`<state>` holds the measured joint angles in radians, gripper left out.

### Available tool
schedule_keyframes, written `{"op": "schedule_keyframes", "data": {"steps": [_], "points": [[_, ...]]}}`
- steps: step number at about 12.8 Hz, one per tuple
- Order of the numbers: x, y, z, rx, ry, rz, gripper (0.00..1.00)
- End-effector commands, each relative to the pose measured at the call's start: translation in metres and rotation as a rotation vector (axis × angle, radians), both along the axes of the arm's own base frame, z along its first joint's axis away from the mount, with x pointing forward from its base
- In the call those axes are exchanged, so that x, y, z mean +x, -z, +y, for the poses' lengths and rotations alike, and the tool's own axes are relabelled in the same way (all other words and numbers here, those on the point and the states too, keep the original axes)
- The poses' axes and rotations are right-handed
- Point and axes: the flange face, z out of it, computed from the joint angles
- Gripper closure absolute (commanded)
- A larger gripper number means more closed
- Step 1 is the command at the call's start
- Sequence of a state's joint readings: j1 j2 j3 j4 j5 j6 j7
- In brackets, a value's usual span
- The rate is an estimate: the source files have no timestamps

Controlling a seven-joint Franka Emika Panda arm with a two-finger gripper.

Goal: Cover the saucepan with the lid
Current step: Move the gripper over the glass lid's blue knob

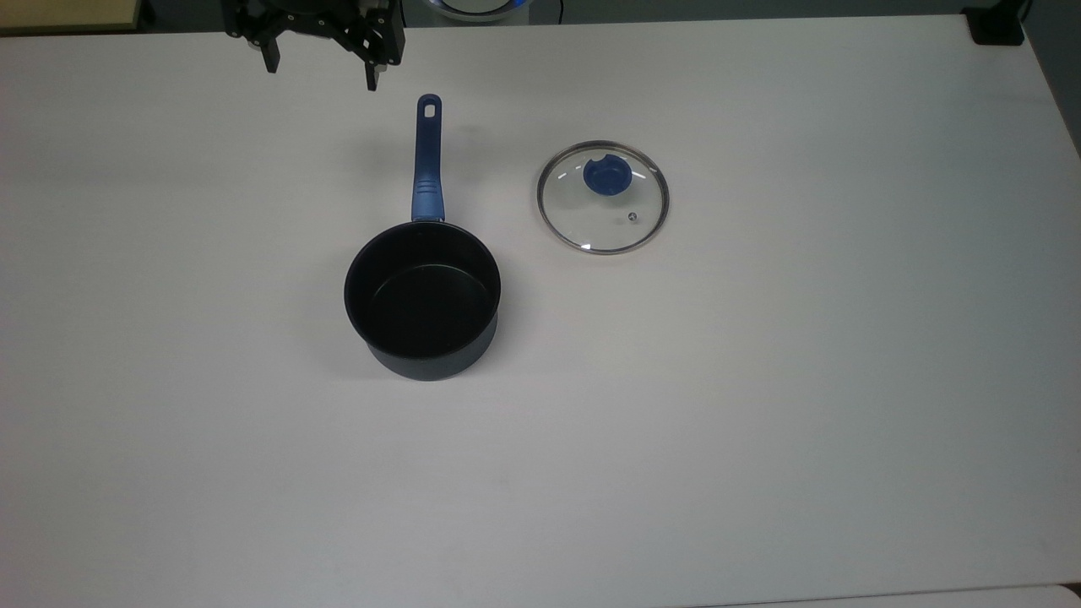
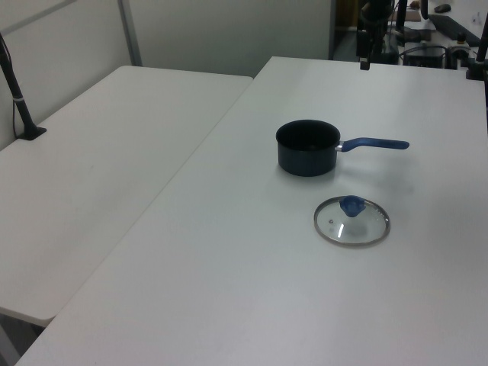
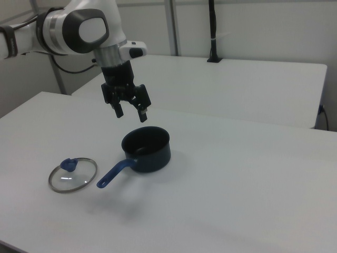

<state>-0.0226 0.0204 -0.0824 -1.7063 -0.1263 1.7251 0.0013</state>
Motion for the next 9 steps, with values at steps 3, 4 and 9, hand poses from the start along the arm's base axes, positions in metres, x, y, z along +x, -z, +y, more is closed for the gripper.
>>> {"op": "schedule_keyframes", "data": {"steps": [3,4,9], "points": [[-0.0077,-0.016,-0.0172,0.067,0.006,-0.026,0.0],[-0.0065,-0.0203,-0.0163,0.067,0.003,-0.035,0.0],[-0.0043,-0.0161,-0.0146,0.067,-0.021,-0.025,0.0]]}}
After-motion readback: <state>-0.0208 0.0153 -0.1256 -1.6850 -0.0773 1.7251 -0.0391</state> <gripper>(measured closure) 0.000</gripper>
